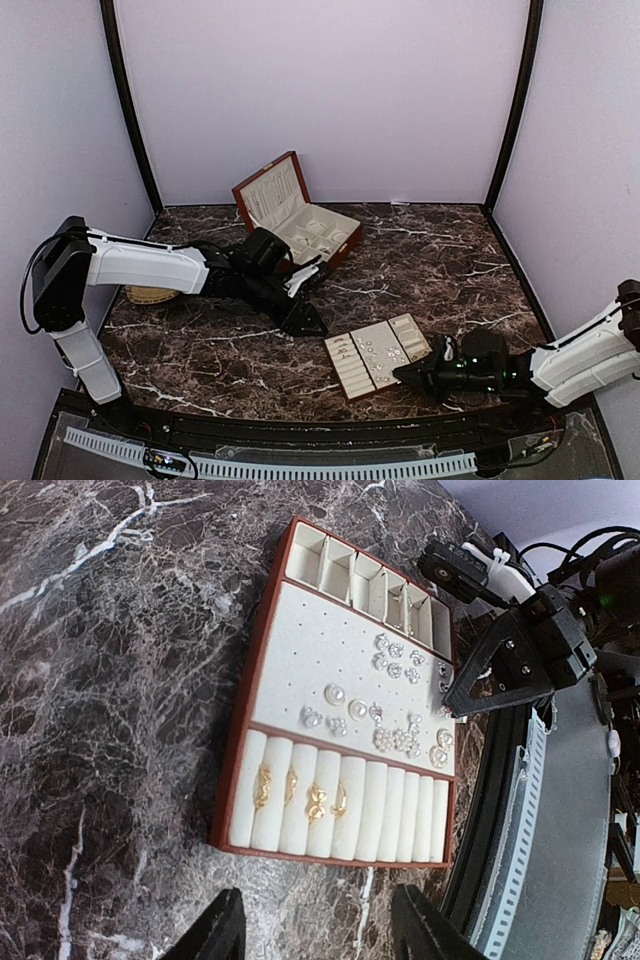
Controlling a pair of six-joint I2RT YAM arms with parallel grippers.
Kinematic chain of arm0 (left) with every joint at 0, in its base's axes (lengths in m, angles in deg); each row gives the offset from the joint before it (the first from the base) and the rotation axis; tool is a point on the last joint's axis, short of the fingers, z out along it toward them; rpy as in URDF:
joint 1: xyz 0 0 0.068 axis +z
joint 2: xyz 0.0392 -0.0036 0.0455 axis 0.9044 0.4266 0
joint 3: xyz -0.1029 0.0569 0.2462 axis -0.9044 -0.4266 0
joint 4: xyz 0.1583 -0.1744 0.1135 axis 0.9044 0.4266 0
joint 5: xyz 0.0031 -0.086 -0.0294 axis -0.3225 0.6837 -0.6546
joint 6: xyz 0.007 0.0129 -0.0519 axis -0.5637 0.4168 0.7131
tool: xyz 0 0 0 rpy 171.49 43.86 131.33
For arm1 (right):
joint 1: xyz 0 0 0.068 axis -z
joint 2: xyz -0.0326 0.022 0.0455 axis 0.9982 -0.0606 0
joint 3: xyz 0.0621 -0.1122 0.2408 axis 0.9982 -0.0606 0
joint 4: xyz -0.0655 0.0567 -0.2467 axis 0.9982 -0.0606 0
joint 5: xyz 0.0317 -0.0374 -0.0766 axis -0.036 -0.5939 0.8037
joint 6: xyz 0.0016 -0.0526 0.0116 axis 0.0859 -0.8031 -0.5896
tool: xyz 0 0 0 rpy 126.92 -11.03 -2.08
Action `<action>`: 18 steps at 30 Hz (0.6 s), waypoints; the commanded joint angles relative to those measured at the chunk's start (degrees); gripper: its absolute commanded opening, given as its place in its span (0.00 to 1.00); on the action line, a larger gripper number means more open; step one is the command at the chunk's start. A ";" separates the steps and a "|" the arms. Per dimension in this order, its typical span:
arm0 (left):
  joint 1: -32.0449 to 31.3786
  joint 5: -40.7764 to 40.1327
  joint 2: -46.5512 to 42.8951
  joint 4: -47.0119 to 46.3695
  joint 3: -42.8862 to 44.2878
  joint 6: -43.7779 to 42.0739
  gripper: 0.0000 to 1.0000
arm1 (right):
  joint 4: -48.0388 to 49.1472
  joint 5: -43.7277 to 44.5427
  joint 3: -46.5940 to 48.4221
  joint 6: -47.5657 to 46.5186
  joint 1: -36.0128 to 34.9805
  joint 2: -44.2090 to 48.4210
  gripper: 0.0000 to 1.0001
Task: Organize the mixed jewelry
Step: Insert the earring into the earring holder.
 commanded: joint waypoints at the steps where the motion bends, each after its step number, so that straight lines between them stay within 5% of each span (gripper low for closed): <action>1: -0.13 0.13 -0.92 0.94 -0.43 -0.81 0.52 | -9.72 0.14 -5.23 0.30 -0.74 1.68 0.00; 18: -0.10 0.11 -0.98 0.86 -0.37 -0.73 0.52 | -17.92 0.85 -3.24 -0.66 -0.78 6.17 0.11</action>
